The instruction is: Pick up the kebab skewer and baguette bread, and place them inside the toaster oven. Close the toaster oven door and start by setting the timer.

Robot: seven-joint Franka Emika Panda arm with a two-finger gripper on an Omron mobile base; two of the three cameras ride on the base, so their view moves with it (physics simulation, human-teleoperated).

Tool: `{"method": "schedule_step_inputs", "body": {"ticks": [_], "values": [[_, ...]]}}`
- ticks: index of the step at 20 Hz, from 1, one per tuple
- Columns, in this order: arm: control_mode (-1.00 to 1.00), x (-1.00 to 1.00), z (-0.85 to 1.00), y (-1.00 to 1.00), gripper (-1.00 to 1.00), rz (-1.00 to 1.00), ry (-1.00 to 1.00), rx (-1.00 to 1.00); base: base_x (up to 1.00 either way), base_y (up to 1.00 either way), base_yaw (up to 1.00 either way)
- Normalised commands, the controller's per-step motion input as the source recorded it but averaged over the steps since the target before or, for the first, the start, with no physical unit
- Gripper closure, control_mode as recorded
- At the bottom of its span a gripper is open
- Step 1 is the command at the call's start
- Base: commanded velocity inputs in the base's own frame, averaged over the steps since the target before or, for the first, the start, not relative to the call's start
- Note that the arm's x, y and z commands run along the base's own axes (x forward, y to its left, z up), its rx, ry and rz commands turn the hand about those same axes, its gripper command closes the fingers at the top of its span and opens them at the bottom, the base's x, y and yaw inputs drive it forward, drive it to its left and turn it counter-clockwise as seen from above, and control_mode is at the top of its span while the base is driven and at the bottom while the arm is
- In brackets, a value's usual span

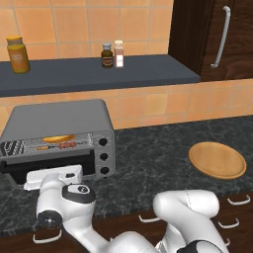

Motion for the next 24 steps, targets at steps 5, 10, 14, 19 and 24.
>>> {"method": "schedule_step_inputs", "body": {"ticks": [5, 10, 14, 19, 24], "values": [[-1.00, 0.30, -0.11, 0.00, -1.00, 0.00, -0.02, 0.00, 0.00, 0.00, 0.00], [-1.00, 0.25, -0.06, 0.00, -1.00, 0.00, -0.01, 0.00, 0.00, 0.00, 0.00], [-1.00, 0.46, 0.00, 0.00, -1.00, 0.00, 0.00, 0.00, 0.00, 0.00, 0.00], [-1.00, 0.36, 0.00, 0.00, -1.00, 0.00, 0.00, 0.00, 0.00, 0.00, 0.00], [-1.00, 0.17, 0.00, -0.05, -1.00, 0.00, 0.00, 0.00, 0.00, 0.00, 0.00]]}}
